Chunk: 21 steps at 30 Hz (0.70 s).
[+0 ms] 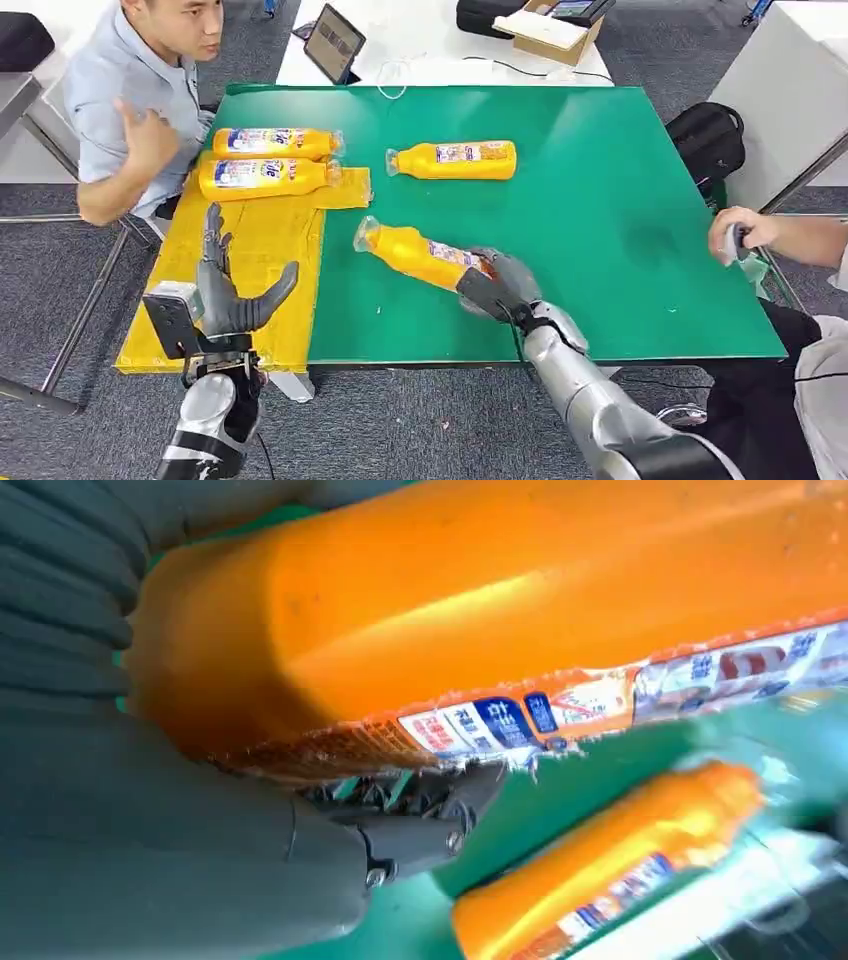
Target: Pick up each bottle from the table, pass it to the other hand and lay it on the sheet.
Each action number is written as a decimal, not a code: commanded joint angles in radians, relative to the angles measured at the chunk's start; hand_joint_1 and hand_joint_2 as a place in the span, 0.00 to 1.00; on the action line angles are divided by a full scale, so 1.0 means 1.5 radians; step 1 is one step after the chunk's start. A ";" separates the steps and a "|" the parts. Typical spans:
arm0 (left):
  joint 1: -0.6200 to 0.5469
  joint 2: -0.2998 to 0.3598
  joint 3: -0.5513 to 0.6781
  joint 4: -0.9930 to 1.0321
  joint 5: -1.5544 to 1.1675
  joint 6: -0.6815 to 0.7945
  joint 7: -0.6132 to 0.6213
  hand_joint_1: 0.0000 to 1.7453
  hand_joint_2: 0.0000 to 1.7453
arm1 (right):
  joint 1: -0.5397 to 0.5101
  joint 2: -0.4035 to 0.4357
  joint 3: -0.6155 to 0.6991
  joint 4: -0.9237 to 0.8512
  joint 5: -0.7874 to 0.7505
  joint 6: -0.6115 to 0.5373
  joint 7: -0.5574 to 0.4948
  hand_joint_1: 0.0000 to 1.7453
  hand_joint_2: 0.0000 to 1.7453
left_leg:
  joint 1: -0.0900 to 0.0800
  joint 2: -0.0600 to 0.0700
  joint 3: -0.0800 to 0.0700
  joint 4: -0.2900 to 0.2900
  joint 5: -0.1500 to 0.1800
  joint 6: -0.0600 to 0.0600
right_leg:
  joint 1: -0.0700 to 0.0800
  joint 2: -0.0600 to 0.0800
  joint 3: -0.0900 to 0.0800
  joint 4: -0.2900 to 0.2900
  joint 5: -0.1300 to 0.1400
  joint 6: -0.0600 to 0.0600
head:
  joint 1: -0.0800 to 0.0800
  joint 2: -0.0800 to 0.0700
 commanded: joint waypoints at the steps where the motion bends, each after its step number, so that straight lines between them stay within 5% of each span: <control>1: 0.043 0.013 -0.049 0.036 0.071 -0.116 0.054 0.00 1.00 | 0.105 0.035 0.018 -0.224 -0.120 -0.023 -0.028 0.98 1.00 | 0.000 0.000 0.001 -0.001 -0.001 0.000 | 0.000 0.000 0.001 0.000 -0.001 -0.001 | 0.000 0.000; 10: 0.077 0.008 -0.108 0.033 0.102 -0.208 0.057 0.00 1.00 | 0.171 0.057 0.119 -0.346 -0.155 -0.047 -0.032 0.96 1.00 | 0.000 -0.001 -0.001 0.000 -0.001 -0.001 | 0.000 0.000 -0.001 0.000 -0.002 -0.001 | 0.000 0.000; 21: 0.055 0.006 -0.132 -0.016 0.141 -0.236 0.048 0.00 1.00 | 0.161 0.098 0.289 -0.193 -0.094 -0.086 -0.055 0.99 1.00 | 0.000 0.000 -0.001 0.000 -0.001 -0.001 | 0.000 0.001 -0.001 0.000 -0.002 -0.001 | 0.000 0.000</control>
